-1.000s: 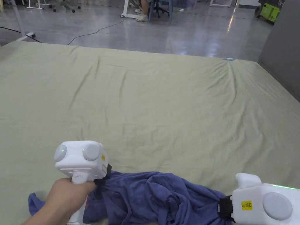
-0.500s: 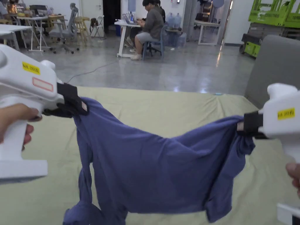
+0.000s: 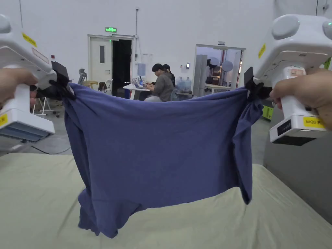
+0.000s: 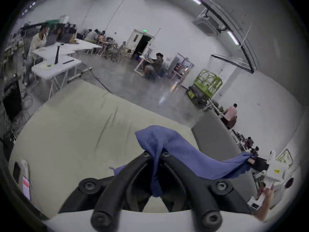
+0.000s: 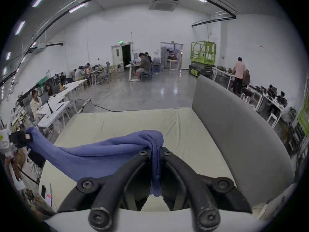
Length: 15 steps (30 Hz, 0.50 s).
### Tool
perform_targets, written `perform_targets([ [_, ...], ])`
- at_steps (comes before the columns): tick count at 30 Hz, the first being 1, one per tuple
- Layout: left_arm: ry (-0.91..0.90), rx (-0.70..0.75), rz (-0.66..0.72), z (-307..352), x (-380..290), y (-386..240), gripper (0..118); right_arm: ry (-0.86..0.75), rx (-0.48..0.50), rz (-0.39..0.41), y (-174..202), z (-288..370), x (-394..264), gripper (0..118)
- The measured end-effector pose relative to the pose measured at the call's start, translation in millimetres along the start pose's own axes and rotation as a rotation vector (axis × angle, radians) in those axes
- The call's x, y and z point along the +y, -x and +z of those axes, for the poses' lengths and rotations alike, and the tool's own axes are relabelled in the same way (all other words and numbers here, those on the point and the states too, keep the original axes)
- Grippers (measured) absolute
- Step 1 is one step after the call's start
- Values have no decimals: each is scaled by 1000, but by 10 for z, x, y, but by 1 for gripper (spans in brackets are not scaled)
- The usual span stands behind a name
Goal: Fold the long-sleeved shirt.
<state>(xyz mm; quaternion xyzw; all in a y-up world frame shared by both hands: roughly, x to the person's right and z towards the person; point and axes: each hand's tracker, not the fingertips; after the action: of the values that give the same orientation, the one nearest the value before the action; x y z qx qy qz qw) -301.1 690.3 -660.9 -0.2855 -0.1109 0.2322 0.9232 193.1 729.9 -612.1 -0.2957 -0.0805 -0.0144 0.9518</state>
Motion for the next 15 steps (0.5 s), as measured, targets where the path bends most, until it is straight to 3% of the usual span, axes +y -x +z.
perform_targets([
  [3,-3,-9,6,-206,-58,28,0,-4,-25,16,48,-249,-54,5],
  [6,77,61,-8,-544,-309,226,0,88,-25,54,52,-704,-401,5],
  [9,183,107,12,-916,-838,569,0,226,-11,117,88,-1310,-1077,5],
  [15,454,223,34,-1525,-2361,1373,0,517,35,166,155,-2377,-2857,5],
])
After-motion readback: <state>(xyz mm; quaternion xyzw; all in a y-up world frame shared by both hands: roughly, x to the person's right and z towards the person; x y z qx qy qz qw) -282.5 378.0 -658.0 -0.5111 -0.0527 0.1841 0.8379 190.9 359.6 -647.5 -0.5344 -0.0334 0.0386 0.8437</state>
